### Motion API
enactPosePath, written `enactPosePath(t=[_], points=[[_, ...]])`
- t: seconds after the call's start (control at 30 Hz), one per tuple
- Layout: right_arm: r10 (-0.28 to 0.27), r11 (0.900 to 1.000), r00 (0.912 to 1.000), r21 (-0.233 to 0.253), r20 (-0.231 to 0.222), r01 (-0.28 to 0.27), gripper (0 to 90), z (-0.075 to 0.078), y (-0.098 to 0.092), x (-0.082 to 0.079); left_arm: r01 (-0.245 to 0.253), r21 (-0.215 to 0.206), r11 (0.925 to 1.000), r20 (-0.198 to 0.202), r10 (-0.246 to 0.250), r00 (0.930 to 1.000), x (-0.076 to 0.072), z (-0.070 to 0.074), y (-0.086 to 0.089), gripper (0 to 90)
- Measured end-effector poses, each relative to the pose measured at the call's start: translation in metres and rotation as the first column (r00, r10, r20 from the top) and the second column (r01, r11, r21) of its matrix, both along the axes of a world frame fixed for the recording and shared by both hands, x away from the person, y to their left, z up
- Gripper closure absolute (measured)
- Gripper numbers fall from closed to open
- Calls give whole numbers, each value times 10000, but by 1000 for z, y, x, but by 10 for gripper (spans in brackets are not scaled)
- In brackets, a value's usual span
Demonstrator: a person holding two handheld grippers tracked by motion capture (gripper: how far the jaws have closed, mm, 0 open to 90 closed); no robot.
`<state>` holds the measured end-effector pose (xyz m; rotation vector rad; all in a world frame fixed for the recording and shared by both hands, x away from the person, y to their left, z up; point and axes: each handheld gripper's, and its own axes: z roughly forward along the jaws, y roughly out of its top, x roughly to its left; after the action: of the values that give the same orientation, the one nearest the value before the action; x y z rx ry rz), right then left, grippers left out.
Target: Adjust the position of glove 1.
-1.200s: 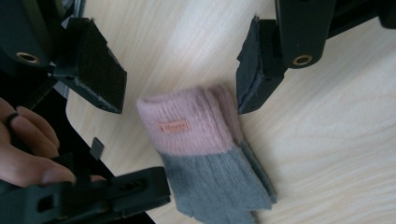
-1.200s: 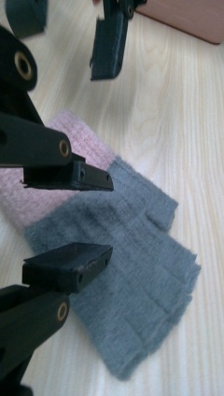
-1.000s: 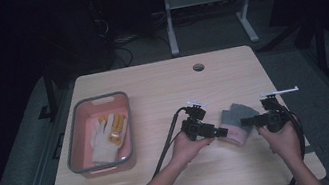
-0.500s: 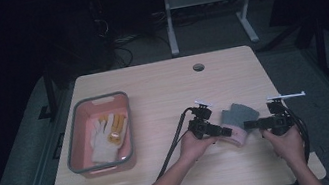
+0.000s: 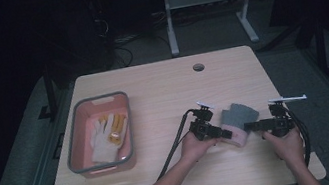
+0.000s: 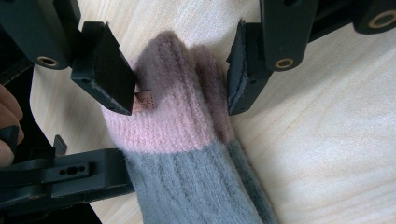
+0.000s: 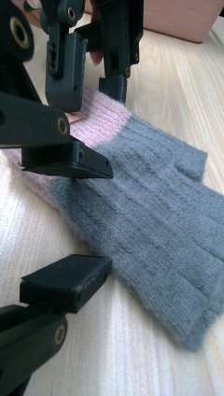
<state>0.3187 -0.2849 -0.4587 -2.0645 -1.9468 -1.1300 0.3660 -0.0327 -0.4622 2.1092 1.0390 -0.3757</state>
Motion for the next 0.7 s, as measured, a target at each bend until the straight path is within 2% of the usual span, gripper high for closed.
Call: enactPosePath(t=[0.27, 0.5, 0.6, 0.7], points=[[-91, 9992, 9999, 401, -106, 95, 486, -6, -1, 1, 161, 15, 9999, -116, -161, 9998, 1, -1, 1, 440], [-127, 9989, 9999, 447, -43, 129, 515, -7, 1, 3, 114, -133, 9998, -234, -117, 9997, 1, -3, 0, 471], [-206, 9980, 9998, 602, -79, 210, 555, -9, 2, 4, 119, -247, 9996, -398, -129, 9991, 2, -4, 0, 483], [-233, 9964, 9997, 813, -57, 237, 608, -11, 3, 6, 61, -441, 9990, -734, -93, 9973, 4, -5, 0, 496]])
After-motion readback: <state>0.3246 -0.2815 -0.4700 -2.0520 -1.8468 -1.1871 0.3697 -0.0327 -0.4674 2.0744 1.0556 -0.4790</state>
